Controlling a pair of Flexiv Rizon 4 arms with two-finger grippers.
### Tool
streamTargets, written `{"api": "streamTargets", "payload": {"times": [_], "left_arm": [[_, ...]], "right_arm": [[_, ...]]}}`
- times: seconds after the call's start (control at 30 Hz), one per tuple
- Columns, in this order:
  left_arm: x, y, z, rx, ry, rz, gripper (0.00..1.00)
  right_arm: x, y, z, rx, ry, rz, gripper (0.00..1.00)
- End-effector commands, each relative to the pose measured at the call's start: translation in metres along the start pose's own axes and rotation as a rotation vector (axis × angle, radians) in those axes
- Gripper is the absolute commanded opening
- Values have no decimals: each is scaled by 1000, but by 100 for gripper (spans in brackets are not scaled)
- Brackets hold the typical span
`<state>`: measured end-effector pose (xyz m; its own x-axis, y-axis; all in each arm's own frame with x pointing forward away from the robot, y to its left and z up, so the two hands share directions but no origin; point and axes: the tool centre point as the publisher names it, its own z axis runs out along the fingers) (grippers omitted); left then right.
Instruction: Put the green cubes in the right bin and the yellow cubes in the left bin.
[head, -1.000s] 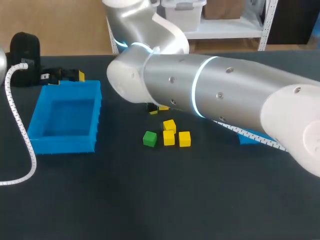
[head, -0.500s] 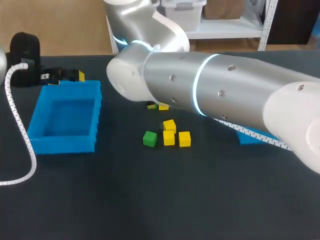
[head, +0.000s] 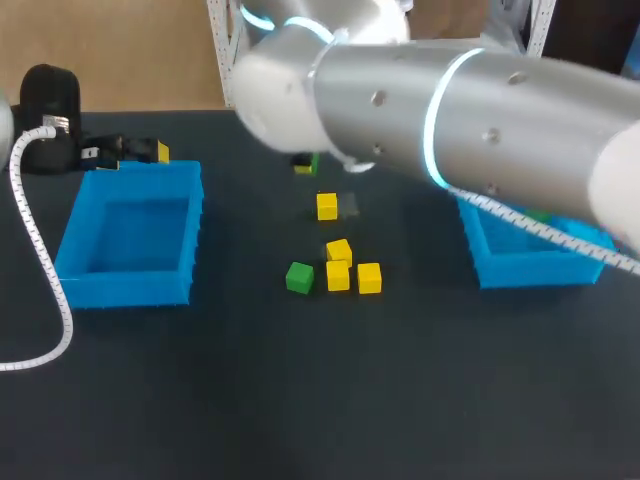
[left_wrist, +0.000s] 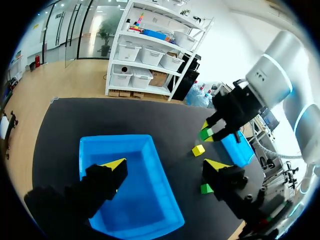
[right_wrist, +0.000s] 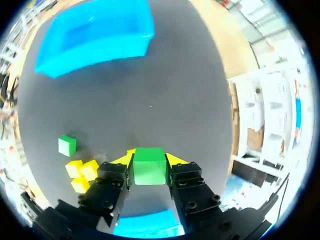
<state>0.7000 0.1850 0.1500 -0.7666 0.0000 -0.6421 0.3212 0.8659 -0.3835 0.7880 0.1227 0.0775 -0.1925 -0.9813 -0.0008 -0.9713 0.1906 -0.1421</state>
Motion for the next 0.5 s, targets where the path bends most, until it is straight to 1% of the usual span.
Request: {"api": "streamTargets", "payload": {"times": [0.03, 0.23, 0.5], "left_arm": [[0, 0, 0, 0, 0, 0, 100], [0, 0, 0, 0, 0, 0, 100], [0, 0, 0, 0, 0, 0, 100]], "right_arm": [[39, 6, -22, 92, -121, 98, 0], [76, -5, -40, 123, -171, 255, 0], [141, -17, -48, 140, -194, 453, 0]]}}
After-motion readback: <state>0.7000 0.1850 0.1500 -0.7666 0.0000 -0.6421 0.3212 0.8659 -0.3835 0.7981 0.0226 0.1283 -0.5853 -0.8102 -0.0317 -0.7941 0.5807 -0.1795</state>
